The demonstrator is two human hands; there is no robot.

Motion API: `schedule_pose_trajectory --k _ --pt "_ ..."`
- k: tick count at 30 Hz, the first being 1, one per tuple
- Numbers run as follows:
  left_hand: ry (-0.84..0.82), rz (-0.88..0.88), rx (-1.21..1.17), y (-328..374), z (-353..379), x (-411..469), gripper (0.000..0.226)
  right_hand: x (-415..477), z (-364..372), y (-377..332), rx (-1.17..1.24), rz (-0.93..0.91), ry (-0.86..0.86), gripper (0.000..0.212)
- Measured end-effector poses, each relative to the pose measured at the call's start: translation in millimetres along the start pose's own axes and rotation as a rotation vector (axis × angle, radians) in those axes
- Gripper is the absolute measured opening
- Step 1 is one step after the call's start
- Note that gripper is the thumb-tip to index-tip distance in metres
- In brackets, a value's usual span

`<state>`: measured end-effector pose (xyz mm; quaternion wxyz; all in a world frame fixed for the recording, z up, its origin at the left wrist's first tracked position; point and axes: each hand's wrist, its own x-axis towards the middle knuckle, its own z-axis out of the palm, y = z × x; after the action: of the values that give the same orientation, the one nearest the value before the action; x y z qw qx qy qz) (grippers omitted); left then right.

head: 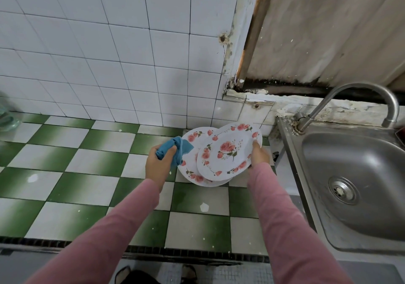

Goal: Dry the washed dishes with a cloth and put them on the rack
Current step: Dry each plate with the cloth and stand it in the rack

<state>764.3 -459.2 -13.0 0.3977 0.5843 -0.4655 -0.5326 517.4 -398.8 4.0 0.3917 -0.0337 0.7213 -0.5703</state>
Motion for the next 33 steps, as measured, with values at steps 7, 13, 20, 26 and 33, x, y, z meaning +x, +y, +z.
schedule_pose_trajectory --k 7,13,20,26,33 --pt "-0.069 -0.052 -0.042 1 9 -6 0.030 -40 20 -9 -0.045 -0.204 -0.034 0.032" --pt "-0.119 -0.088 -0.137 6 14 -17 0.024 -69 33 5 -0.068 -0.418 -0.031 0.041" --pt "-0.158 -0.101 -0.162 10 16 -21 0.027 -93 34 13 -0.088 -0.653 -0.096 0.027" --pt "-0.113 -0.065 -0.185 23 13 -26 0.032 -96 32 10 -0.052 -0.704 -0.077 0.027" --pt "-0.106 -0.064 -0.170 26 8 -27 0.035 -86 23 9 0.038 -0.690 -0.002 0.023"
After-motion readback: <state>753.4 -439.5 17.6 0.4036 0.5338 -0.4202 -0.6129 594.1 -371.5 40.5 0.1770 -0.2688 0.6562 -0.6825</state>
